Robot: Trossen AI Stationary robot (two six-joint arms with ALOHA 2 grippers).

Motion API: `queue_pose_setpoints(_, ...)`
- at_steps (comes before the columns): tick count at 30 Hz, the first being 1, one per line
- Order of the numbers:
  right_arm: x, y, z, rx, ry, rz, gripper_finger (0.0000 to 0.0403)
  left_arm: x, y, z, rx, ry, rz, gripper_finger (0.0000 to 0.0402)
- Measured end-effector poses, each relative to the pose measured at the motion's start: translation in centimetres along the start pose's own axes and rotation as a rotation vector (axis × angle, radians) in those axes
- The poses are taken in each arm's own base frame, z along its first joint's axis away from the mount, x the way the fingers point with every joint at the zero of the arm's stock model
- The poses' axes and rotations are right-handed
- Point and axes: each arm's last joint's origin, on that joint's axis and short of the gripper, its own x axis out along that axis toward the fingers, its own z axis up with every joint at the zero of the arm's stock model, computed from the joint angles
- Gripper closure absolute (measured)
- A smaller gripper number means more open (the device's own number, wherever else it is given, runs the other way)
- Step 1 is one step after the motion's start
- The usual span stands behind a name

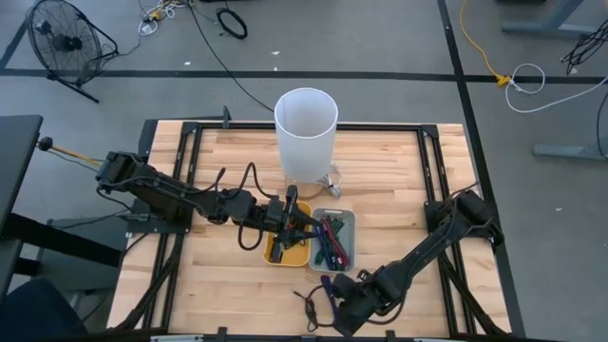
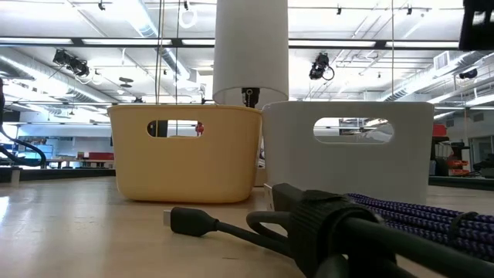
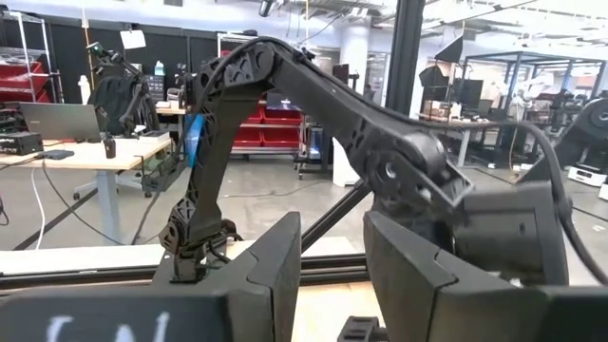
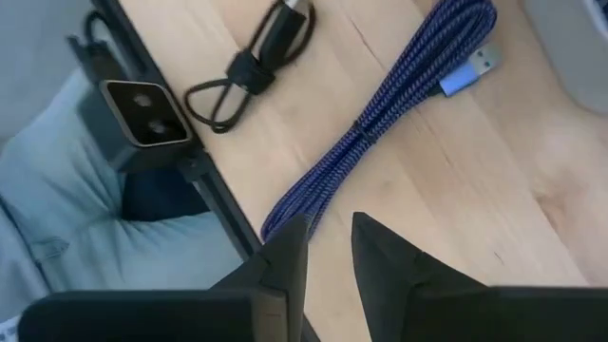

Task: Pick & Place USB Port
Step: Put the violet and white charger cable into the gray bin

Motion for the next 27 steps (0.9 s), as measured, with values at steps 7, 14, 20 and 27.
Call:
queue_pose_setpoints(7,2.1,-0.2,0.1,0.005,0.048,-0.019,0.0316,0.0,0.0,0.0,0.0,-0.001,0.0,0.028)
queue_pose_setpoints(14,2.3,-0.2,0.3,0.004,0.03,-0.025,0.0316,0.0,0.0,0.0,0.0,0.0,0.0,0.028)
queue_pose_setpoints(20,3.8,-0.9,-0.1,0.013,0.053,0.041,0.0316,0.0,0.0,0.0,0.0,0.0,0.0,0.028)
queue_pose_setpoints(27,5.6,-2.2,-0.1,0.033,0.058,0.099,0.0316,0.0,0.0,0.0,0.0,0.002,0.0,0.028)
